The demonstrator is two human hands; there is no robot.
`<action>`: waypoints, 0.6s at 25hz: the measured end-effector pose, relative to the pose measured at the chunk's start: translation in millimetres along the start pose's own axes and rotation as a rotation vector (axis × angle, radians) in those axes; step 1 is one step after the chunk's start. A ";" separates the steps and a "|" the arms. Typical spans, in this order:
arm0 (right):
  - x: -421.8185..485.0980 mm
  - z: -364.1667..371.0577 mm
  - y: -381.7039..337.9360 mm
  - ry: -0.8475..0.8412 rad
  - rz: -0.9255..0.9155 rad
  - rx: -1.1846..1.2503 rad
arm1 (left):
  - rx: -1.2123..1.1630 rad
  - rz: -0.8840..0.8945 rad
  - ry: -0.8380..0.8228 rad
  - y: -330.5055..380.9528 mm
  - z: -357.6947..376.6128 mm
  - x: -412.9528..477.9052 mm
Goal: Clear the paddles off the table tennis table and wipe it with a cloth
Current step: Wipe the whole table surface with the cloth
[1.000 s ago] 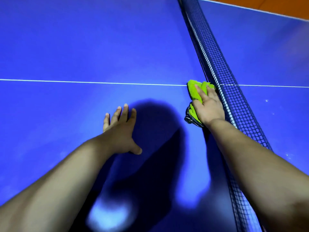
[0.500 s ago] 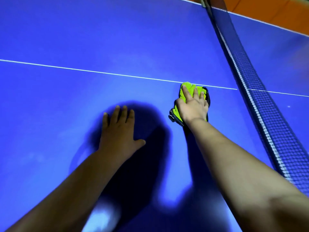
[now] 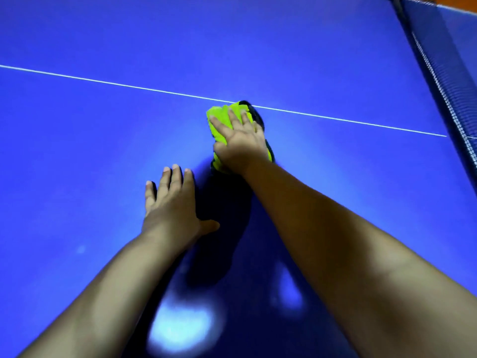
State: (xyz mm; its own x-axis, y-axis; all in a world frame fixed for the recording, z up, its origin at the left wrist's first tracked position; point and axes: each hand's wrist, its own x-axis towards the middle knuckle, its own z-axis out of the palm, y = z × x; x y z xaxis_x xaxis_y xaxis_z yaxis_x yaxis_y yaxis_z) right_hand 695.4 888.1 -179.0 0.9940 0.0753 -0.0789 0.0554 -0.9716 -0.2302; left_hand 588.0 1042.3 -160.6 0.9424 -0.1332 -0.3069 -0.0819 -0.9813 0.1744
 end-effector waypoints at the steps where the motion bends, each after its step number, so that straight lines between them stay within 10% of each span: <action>1: -8.0 2.8 -2.2 -0.003 -0.059 -0.015 | -0.015 -0.033 -0.006 1.7 -0.7 -3.8; 7: -68.7 -3.8 44.7 0.004 -0.312 0.014 | -0.041 -0.099 -0.065 59.1 1.1 -25.1; 15: -127.5 -42.8 231.9 0.071 -0.051 0.108 | -0.019 0.115 -0.072 224.3 28.0 -12.3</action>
State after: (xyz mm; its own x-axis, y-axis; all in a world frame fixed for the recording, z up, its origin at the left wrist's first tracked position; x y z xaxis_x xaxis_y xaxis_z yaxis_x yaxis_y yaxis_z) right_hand 585.5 643.6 -180.7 0.9946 0.1039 0.0032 0.0989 -0.9367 -0.3358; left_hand 549.0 819.9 -143.9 0.9016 -0.2547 -0.3498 -0.1812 -0.9564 0.2292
